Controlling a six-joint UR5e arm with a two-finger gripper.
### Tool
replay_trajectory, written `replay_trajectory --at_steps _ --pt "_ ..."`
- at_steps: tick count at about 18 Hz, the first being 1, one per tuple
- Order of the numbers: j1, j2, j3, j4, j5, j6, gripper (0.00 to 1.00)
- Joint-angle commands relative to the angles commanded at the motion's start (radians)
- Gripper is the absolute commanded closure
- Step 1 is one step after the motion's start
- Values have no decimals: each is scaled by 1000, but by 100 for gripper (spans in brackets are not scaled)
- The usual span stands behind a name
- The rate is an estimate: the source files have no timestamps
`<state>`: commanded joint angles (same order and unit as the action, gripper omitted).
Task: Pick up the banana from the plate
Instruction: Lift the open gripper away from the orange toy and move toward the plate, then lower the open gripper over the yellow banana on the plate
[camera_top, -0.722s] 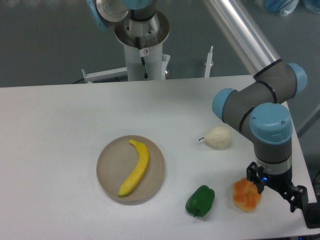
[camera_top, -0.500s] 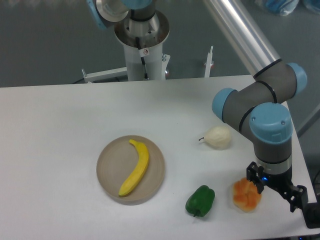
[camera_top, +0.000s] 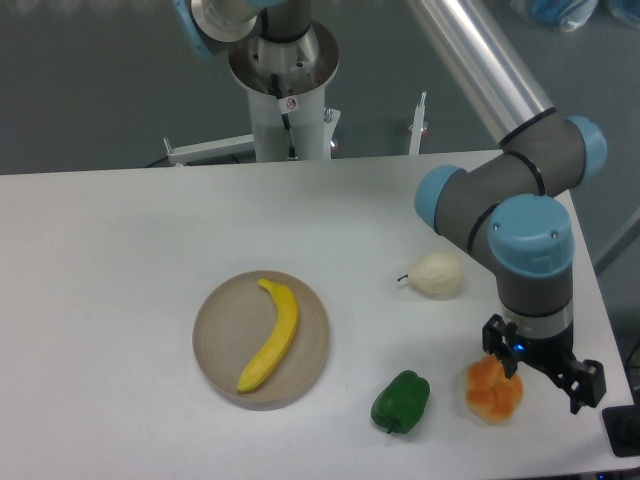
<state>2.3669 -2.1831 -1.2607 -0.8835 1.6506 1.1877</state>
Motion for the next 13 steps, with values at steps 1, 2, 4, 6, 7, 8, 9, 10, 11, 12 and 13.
replay_trajectory --at_steps 1,2,4,6,7,8,9,10,11,12,13 --pt "-9 32 -31 -27 -27 -105 0" --pt "-12 63 -52 -82 -81 -185 0" --pt "-29 117 -97 -167 -130 -287 0" --pt "-55 160 -161 -181 -150 -388 0" --pt "-67 173 -183 -181 -153 -416 0" --pt "-81 180 -201 -178 -155 -437 0" --pt "-107 181 -227 -172 -155 -471 0" --pt "-123 181 -244 -166 -157 -490 0" --pt "-144 181 -259 -160 -157 -535 0" --pt "-162 181 -276 -155 -157 -571 0" --pt "-175 181 -301 -141 -155 -603 0"
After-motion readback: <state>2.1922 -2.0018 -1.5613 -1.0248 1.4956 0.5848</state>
